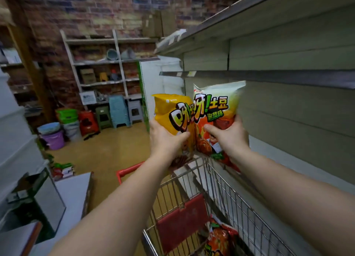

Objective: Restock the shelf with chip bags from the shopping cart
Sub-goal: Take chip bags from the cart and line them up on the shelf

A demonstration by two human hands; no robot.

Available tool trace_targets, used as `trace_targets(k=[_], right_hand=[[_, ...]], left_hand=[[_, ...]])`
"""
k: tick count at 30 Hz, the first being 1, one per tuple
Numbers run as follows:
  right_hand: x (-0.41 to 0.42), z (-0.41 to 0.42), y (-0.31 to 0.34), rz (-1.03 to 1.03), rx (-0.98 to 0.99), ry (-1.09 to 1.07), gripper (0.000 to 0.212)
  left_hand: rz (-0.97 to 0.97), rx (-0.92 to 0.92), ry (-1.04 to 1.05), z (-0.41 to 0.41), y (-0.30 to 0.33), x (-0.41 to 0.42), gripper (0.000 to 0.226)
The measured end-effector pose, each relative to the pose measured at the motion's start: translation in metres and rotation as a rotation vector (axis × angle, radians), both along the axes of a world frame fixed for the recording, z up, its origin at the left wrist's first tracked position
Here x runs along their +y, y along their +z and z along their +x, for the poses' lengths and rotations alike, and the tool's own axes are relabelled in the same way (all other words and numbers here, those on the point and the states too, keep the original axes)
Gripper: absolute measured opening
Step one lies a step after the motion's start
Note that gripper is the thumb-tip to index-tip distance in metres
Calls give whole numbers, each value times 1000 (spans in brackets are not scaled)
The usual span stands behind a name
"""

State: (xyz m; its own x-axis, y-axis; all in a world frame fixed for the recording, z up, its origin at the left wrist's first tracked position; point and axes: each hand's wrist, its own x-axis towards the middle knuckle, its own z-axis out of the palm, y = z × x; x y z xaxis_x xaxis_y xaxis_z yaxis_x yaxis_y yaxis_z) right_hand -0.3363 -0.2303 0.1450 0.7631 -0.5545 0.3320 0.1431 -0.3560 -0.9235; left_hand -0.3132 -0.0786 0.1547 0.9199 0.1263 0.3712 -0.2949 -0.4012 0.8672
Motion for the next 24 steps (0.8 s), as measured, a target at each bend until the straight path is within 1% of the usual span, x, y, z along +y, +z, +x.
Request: trace_targets(k=[3,7,10,13,18,24], right_hand=[[5,-19,28,-15,-37,-66,69],[-4,-53,60,-56,-79,-142,66],[-17,-85,80,-108,-95,-194,68],[-33,-119,94,-126,-105,-259,70],[-68,-189,115,-137,-121,-376,63],[-109,-289,133,-155,-137,-494,60]], left_hand=[[2,-65,-92,-10,28,10,81],[-61,-121,-201,-28,59,7,78],[-76,-145,-262,-48,79,-6,76],[-93,-165,-326,-69,93,-25,78],[-128,-200,-467,-112,109,-67,83],[-171,-202,-645,-189,126,-125,83]])
